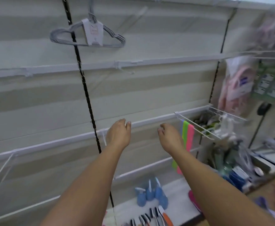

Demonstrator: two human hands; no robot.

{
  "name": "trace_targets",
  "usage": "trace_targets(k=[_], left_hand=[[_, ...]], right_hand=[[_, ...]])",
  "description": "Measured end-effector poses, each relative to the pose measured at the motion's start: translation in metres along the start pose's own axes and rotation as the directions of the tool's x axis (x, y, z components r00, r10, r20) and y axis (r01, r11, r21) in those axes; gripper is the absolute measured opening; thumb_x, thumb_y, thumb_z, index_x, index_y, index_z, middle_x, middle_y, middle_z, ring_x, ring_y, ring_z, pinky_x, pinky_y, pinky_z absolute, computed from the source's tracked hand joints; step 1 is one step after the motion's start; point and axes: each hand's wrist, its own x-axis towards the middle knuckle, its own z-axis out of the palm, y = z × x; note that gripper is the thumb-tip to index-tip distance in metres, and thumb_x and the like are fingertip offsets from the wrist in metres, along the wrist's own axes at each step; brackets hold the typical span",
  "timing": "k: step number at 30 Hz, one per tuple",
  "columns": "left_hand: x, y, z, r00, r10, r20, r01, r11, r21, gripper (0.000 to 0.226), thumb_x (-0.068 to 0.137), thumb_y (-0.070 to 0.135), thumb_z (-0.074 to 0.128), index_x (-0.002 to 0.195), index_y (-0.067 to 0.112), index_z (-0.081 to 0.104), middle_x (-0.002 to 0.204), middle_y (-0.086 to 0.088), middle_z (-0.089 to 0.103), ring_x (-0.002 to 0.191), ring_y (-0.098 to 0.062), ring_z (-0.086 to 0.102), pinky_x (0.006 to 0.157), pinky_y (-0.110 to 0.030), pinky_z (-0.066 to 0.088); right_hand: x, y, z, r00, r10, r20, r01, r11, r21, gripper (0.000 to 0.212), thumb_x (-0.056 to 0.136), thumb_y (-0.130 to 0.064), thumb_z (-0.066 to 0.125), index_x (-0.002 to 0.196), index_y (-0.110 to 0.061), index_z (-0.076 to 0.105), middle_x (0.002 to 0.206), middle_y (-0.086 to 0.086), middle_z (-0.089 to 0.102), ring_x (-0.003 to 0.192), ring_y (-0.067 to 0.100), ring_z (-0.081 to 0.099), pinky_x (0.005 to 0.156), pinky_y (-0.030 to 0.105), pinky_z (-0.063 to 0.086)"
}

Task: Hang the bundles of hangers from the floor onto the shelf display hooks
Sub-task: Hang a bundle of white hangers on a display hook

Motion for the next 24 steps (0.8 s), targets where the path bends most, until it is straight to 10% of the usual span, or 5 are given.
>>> trace_targets(k=[7, 24], left_hand=[[-0.055, 0.033, 0.063, 0.985, 0.103, 0.136, -0.098, 0.994, -0.042, 0.039, 0.101, 0.033, 0.032, 0.1, 0.007, 0.061, 0.112, -0.021, 0.062, 0.103, -0.038, 0.058, 0.081, -0.039, 0.045], [-0.208, 0.251, 0.286, 0.75, 0.369, 0.549, -0.314, 0.929, -0.197, 0.038, 0.102, 0.033, 0.03, 0.108, 0.01, 0.06, 0.106, -0.017, 0.066, 0.097, -0.036, 0.062, 0.076, -0.034, 0.046]], right_hand=[[-0.091, 0.079, -0.019, 0.976, 0.216, -0.022, -0.217, 0.974, -0.068, 0.035, 0.1, -0.029, 0.039, 0.125, -0.009, 0.054, 0.127, 0.016, 0.057, 0.116, 0.034, 0.053, 0.091, 0.039, 0.042], [-0.244, 0.359, -0.157, 0.721, 0.677, -0.145, -0.692, 0.71, -0.127, 0.033, 0.102, -0.034, 0.035, 0.118, -0.011, 0.054, 0.116, 0.011, 0.061, 0.105, 0.028, 0.058, 0.072, 0.032, 0.041]])
